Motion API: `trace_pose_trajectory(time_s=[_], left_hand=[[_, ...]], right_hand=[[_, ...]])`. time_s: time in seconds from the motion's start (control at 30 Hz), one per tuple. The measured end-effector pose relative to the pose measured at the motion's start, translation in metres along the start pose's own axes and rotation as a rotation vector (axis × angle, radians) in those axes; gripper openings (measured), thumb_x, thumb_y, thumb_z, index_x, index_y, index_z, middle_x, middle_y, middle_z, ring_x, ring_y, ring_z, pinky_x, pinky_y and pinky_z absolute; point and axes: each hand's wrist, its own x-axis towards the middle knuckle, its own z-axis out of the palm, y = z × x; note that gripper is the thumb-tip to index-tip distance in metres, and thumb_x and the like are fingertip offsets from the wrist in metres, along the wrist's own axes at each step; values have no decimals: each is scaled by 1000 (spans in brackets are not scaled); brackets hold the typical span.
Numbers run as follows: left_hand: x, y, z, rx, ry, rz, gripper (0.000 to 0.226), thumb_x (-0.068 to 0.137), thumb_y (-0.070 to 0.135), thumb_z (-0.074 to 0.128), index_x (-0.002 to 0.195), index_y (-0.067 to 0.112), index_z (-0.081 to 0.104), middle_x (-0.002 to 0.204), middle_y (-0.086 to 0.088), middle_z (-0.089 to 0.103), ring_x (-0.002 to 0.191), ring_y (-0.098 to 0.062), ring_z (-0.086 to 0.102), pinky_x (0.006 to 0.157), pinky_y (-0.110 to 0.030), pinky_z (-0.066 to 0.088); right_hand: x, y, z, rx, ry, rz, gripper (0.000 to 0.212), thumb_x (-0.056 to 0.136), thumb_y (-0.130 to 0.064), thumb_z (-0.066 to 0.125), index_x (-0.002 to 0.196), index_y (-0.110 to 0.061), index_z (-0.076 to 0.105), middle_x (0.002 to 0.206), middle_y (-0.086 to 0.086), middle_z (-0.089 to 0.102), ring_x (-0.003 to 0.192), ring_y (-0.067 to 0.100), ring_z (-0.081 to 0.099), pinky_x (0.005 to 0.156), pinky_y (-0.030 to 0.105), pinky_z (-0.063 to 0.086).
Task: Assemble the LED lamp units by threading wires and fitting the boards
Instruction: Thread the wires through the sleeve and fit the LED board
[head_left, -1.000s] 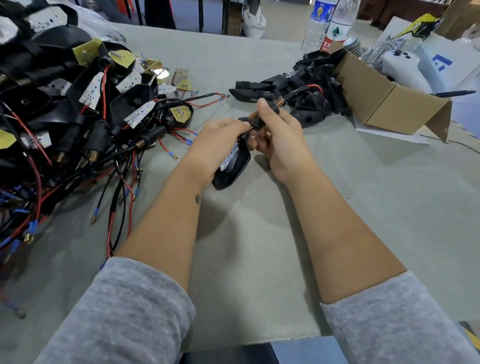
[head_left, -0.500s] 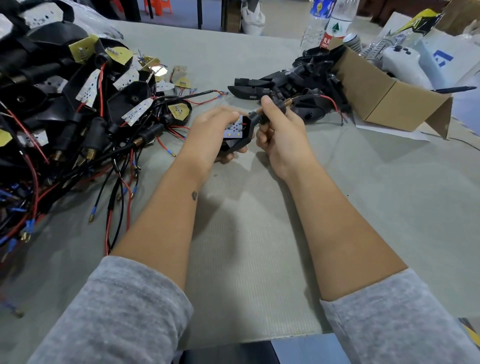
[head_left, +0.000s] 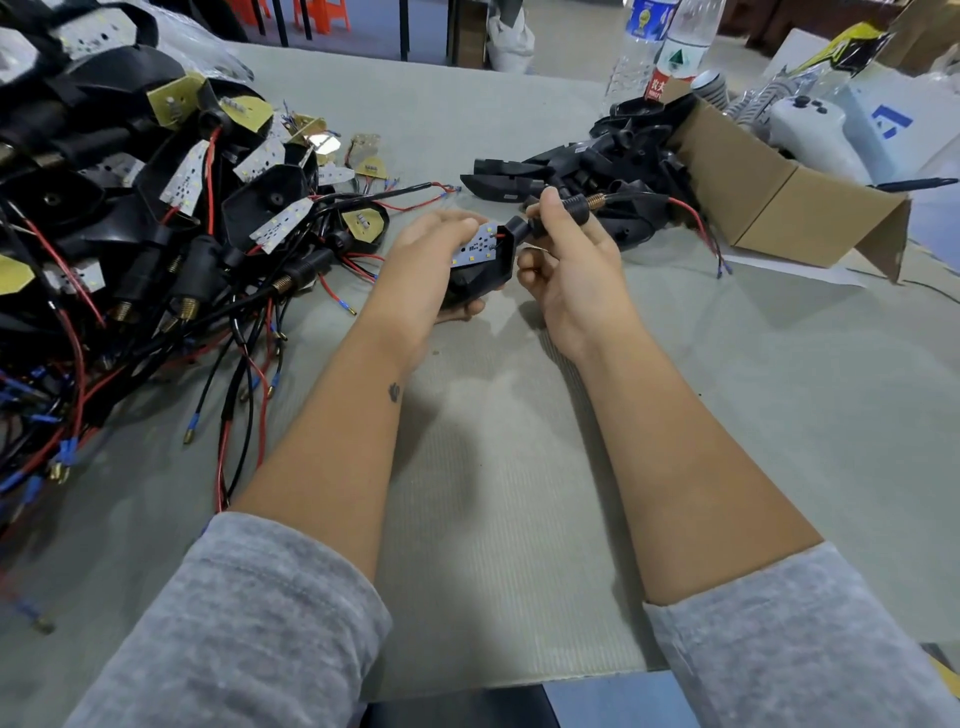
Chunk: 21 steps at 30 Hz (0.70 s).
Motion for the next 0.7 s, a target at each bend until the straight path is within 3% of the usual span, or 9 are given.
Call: trace_pose_trajectory(time_s=[0.13, 0.27, 0.4, 0.7], left_hand=[[6, -4, -1, 8, 84, 15, 11, 94, 25, 61, 83, 24, 56, 89, 0, 64, 68, -14, 69, 55, -27, 55], [11, -11, -2, 158, 176, 166, 17, 93, 22, 62, 80, 19, 52, 87, 0, 56, 83, -16, 62, 57, -25, 56], [11, -13, 0, 251, 221, 237, 18, 94, 25, 62, 79, 19, 54, 83, 2, 57, 81, -14, 62, 61, -28, 59], [9, -10, 10, 43, 209, 155, 22, 98, 19, 55, 78, 10, 52, 88, -3, 56, 85, -12, 62, 70, -28, 59]], right_hand=[[-2, -2, 0, 7, 24, -28, 15, 96, -24, 61, 89, -11, 58, 72, 1, 58, 54, 10, 50, 54, 22, 41], [-3, -4, 0, 66, 62, -16, 15, 97, -25, 58, 92, -12, 56, 88, 9, 57, 58, 12, 54, 58, 22, 47], [-2, -4, 0, 87, 66, -11, 15, 98, -25, 57, 91, -13, 56, 94, 13, 56, 63, 15, 56, 62, 23, 52], [0, -4, 0, 111, 45, -16, 12, 98, -24, 57, 93, -14, 56, 91, 10, 57, 65, 14, 55, 66, 23, 54]])
